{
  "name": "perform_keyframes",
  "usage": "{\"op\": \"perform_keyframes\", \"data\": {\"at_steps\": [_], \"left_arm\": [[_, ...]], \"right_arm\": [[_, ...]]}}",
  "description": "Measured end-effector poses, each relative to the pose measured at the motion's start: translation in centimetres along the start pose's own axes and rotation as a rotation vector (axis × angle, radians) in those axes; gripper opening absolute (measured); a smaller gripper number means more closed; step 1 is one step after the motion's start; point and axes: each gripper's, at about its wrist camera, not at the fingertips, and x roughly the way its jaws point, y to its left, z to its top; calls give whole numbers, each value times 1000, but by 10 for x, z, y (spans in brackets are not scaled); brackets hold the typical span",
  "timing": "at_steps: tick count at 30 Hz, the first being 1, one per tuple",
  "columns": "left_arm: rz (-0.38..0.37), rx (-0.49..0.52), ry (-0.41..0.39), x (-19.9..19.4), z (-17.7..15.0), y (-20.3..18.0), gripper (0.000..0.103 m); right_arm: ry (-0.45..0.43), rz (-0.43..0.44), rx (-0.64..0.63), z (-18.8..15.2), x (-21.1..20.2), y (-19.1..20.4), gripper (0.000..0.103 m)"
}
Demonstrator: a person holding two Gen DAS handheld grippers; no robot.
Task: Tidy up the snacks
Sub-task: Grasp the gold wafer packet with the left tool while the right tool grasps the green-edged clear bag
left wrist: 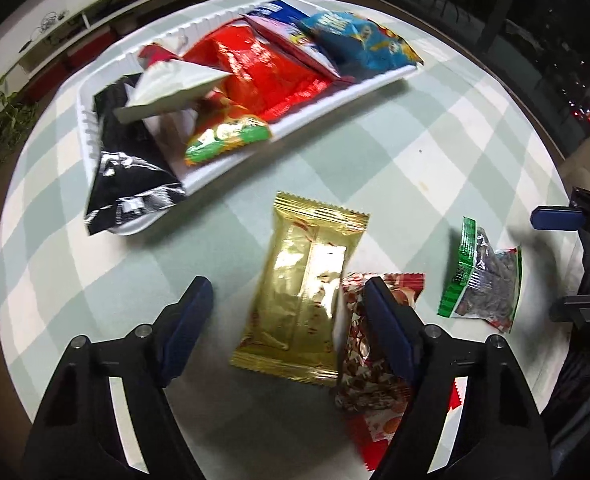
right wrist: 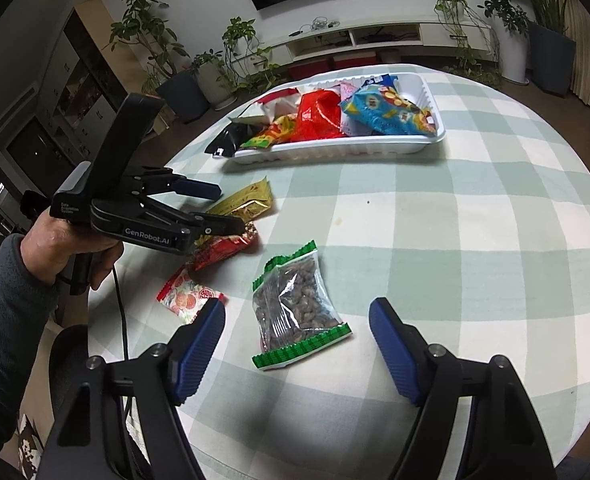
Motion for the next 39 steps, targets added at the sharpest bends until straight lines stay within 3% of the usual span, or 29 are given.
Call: {"op": "perform_keyframes", "data": {"at_steps": [3,10,12,18,29,34,39], "left_arm": [[1,22,9,3,2,-3,68],[9,60,25,2,6,-15,34],[20,59,25,2,6,-18,30],[26,22,2,0,-1,-22,29],[-24,-171,-182,-54,-47,0,29],[-64,-260,-256,-75,-74,1,29],[-93,-324,-312,-89,-95,-4,29]], "right_arm": [[9,1,-4,0,2,1,75],[23,-14,-25,-3,5,5,73],[27,-19,-31,-3,5,7,73],[52,-44,-58,-2,10,10,71],[132,-140,-197,7,39,26,70],[187,-199,-308,7,60,38,63],[209,-207,-329,12,63,40,58]]}}
